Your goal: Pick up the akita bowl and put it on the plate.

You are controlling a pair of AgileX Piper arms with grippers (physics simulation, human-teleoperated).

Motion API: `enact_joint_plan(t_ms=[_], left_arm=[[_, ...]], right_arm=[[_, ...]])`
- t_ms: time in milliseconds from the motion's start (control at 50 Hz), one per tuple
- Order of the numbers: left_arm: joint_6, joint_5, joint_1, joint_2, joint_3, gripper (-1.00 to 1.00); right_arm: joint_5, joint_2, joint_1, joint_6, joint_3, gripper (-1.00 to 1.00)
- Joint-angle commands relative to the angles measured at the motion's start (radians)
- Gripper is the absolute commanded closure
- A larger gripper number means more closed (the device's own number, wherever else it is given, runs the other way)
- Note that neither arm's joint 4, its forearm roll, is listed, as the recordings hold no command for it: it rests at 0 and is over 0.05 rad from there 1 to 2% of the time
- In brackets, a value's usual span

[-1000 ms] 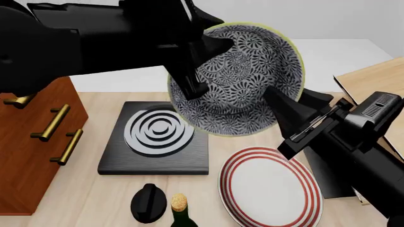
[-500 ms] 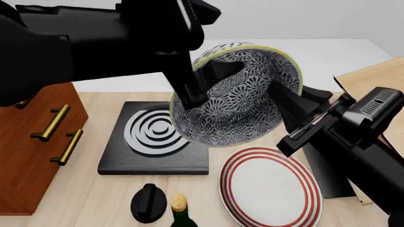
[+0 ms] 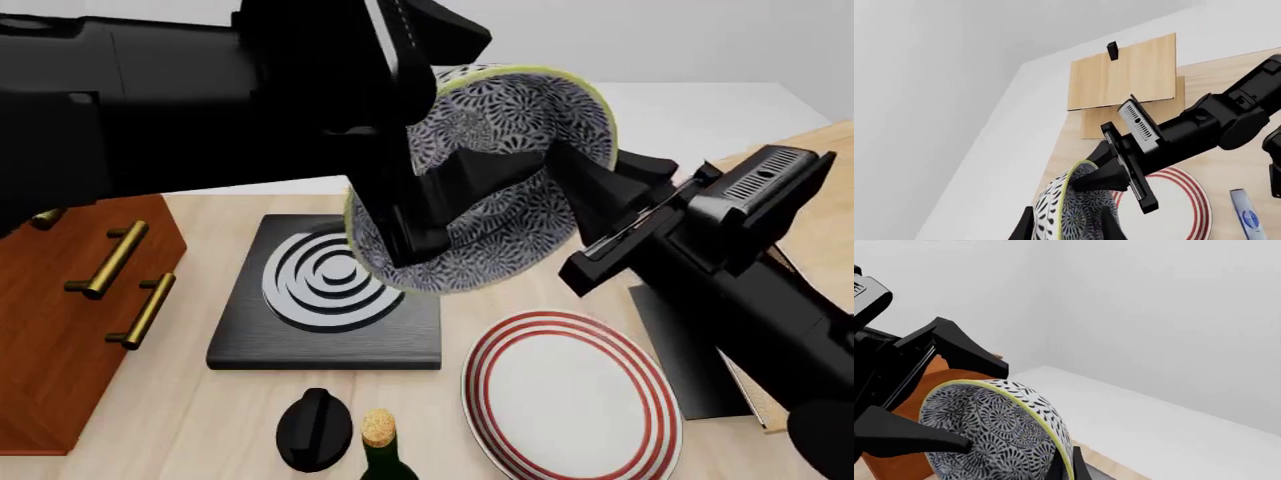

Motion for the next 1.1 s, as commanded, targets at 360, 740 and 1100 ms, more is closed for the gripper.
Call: enact_joint_plan(t_ms=[360,740,1100], left_arm=[[-0.031,0.056,-0.047,-0.076,0.100,-1.00],[-0.005,0.086,0.007,-0.186,0.144,-1.00],[0.017,0.154,0.102,-0.267,0.180,-1.00]], right_arm=[[0.026,0.074,-0.050,-0.039,-0.086,1.00],[0.091,0.011,-0.099,-0.045,-0.058,1.00],[0.263,-0.042,-0.188,-0.066,-0.102,1.00]])
